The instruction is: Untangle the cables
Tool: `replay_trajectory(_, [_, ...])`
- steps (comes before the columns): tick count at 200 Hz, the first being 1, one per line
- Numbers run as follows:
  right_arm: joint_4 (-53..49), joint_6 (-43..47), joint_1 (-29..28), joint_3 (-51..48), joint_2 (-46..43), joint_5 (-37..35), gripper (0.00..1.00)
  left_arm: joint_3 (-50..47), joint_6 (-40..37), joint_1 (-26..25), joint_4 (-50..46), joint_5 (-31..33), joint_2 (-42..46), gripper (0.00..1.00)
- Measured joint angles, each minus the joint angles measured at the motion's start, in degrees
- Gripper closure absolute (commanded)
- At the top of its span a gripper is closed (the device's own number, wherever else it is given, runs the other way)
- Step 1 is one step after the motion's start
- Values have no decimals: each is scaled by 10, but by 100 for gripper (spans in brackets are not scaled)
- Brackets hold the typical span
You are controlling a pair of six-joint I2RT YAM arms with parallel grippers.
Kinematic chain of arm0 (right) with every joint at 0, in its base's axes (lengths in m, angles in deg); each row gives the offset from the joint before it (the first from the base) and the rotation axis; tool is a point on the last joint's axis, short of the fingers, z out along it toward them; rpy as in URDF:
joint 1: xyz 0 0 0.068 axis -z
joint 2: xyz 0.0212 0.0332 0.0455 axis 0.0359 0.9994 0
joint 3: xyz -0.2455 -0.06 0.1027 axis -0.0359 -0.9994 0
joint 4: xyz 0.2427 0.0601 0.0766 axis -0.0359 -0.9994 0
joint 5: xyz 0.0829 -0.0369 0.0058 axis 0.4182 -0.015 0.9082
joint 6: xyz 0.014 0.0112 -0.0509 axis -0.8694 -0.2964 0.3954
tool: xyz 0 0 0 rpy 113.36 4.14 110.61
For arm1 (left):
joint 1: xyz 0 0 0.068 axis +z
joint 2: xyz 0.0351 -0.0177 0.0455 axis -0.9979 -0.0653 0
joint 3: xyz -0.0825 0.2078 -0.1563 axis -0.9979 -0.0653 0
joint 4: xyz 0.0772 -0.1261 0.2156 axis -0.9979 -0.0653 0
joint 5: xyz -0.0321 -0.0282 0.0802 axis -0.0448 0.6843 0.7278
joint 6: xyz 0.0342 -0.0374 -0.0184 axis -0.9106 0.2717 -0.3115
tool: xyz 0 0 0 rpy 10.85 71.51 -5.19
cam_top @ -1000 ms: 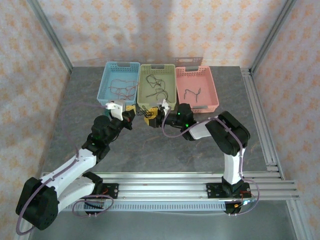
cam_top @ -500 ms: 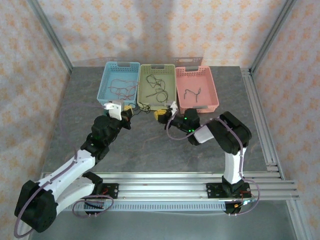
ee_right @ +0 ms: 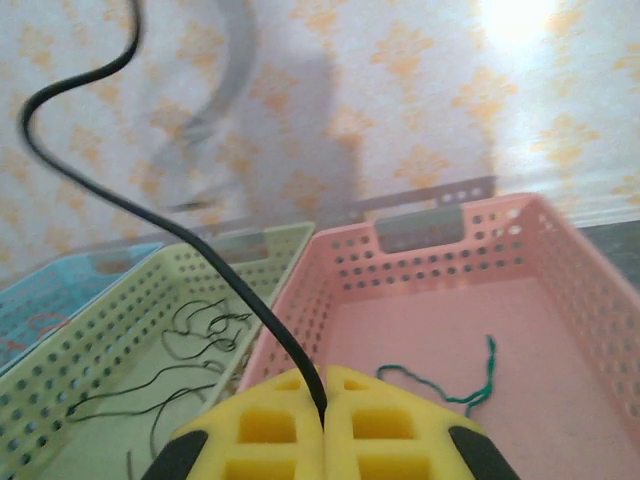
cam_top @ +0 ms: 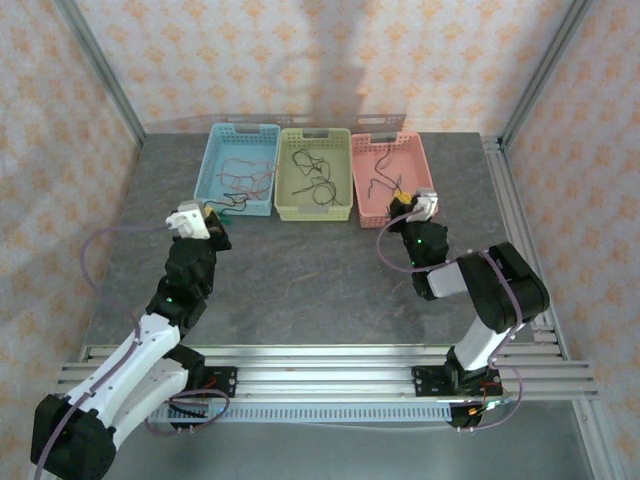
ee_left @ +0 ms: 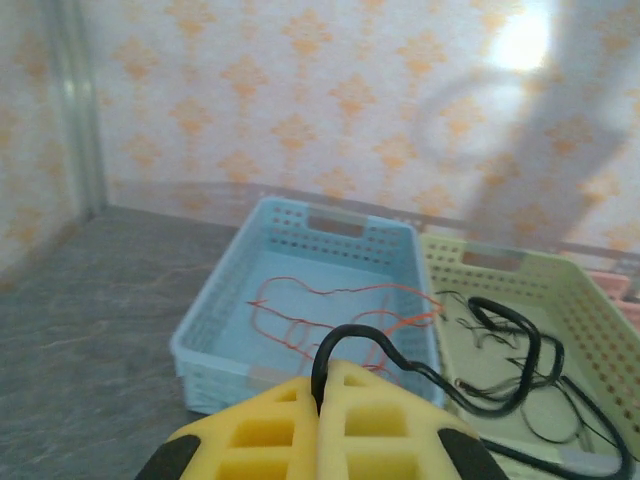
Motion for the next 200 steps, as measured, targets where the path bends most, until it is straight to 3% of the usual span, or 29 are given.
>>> replay_trajectory(53, [0,-9,-1,16,-10,60,100,-12,10,3,5,2,-21,100])
replay_trajectory(97, [-32,-48,-7,97,-4,124,100,-14,11,3,20,-17,-59,100])
replay_trajectory(141, [-159,-71,-40,238,40,179,100,-14,11,3,33,-39,-75,100])
replay_trajectory(200, [-367,-68,-83,436,175,203,100,-14,11,3,45,-68,-81,100])
